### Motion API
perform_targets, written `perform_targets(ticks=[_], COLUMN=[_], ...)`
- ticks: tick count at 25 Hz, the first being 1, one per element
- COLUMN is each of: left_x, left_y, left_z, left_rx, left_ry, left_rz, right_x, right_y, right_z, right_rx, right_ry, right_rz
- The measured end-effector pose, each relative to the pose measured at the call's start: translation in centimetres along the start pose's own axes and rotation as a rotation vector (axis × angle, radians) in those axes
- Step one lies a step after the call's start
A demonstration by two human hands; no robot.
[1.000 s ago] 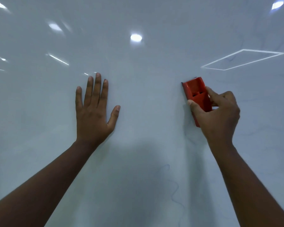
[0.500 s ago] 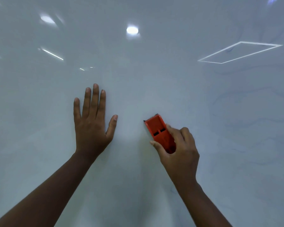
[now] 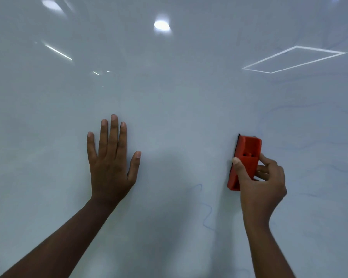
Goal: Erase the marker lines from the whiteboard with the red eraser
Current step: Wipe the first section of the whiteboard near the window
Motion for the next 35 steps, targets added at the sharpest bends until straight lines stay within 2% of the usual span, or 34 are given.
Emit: perform_targets(ticks=[3,8,12,14,19,21,24,27,30,32,35], left_x=[-0.7,-2.1,-2.1,-2.1,-2.2,-2.4,-2.6,-2.8,-2.9,-2.8,-2.6], left_y=[0.3,0.8,0.9,0.9,1.0,1.0,0.8,0.7,0.5,0.4,0.0], left_z=[0.6,3.4,5.3,5.5,6.3,6.5,6.9,7.3,7.9,8.5,9.8], left_rx=[-0.005,0.012,0.047,0.041,0.029,0.041,0.063,0.081,0.083,0.092,0.115], left_ry=[-0.020,-0.030,0.025,0.038,0.036,0.028,0.013,0.006,0.009,0.016,0.037], left_rz=[0.004,0.016,0.002,-0.003,0.003,0.002,0.011,0.022,0.024,0.028,0.033], right_x=[1.2,-1.1,-2.9,-2.7,-5.9,-7.3,-7.7,-6.6,-6.8,-9.0,-14.4], right_y=[2.2,4.6,3.8,3.1,-1.3,-2.7,-2.6,-0.2,2.1,2.3,0.9], right_z=[2.0,11.4,12.6,10.6,5.2,5.7,6.9,9.6,15.3,19.1,22.7], right_rx=[0.071,0.294,0.352,0.329,0.152,0.114,0.101,0.182,0.328,0.411,0.531], right_ry=[-0.063,-0.424,-0.467,-0.363,0.038,0.119,0.144,0.049,-0.192,-0.313,-0.369], right_rz=[-0.009,0.256,0.324,0.334,0.058,0.047,0.065,0.120,0.321,0.440,0.563])
Point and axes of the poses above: each hand's wrist, its own z-axis away from the middle knuckle, its own y-axis out of the palm, x = y × z, the point moved 2 cm from there along -z, towards the middle knuckle, and after that the axes turned 13 degrees about y, right-handed, at the moved point
